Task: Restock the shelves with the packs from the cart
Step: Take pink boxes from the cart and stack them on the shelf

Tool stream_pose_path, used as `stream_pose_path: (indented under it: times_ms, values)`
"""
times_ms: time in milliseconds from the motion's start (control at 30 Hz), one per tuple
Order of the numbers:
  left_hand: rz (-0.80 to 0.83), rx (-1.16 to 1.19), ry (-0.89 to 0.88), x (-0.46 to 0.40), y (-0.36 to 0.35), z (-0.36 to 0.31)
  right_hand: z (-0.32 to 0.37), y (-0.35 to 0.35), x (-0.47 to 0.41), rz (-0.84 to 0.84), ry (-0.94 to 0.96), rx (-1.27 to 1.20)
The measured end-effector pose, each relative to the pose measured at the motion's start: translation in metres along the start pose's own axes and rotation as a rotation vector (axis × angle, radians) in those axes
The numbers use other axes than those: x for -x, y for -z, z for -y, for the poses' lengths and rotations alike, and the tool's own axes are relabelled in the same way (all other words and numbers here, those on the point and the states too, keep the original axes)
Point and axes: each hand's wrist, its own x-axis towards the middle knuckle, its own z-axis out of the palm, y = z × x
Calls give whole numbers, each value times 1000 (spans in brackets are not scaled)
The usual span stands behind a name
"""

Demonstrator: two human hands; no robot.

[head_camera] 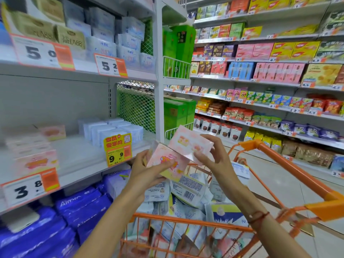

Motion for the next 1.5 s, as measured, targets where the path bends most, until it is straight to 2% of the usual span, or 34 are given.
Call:
stream_pose_path:
  times_ms: [100, 200, 267, 400, 467, 567, 633, 667, 733, 800, 900, 933, 1000, 1133, 1267, 1367, 1500]
  values:
    - [30, -12, 19, 1, 2, -2, 2, 1, -4, -43, -26, -111]
    - [23, 43, 44, -3, 10, -9, 8, -1, -1, 10, 73, -8]
    - [10, 93, 51, -6, 18, -15, 10, -4, 1, 64, 150, 144]
    - [-28, 139, 53, -10, 33, -25, 14, -16, -3, 115, 481, 470]
    - [-11, 192, 90, -8, 38, -28, 14, -24, -7, 51, 696, 688]
    - [-27, 399, 179, -3, 42, -32, 7, -35, -14, -86, 998, 957]
    - [-72, 503, 216, 0, 45, -36, 4, -38, -20, -117, 1107, 1044]
    - [-94, 538, 224, 0, 49, -38, 4, -39, -23, -99, 1104, 1076]
    - [-145, 566, 211, -1, 58, -41, 7, -43, -28, 12, 898, 999]
    - [-201, 510, 160, -3, 67, -42, 20, -54, -29, 103, 476, 661]
    - [-244, 401, 65, -2, 78, -43, 34, -65, -41, 131, -179, 166]
    - [-250, 364, 41, -2, 83, -44, 37, -65, -46, 180, -352, 33]
    - [-243, 275, 12, -3, 94, -47, 41, -67, -52, 273, -558, -134]
    - [-252, 94, -29, -6, 113, -53, 35, -78, -61, 324, -695, -172]
    - [-304, 25, -98, -4, 122, -68, 29, -95, -79, 397, -799, -276]
    - [-418, -62, -197, -10, 135, -74, 24, -111, -93, 479, -893, -445]
    - [-628, -93, -259, -22, 156, -69, 17, -144, -104, 506, -897, -541]
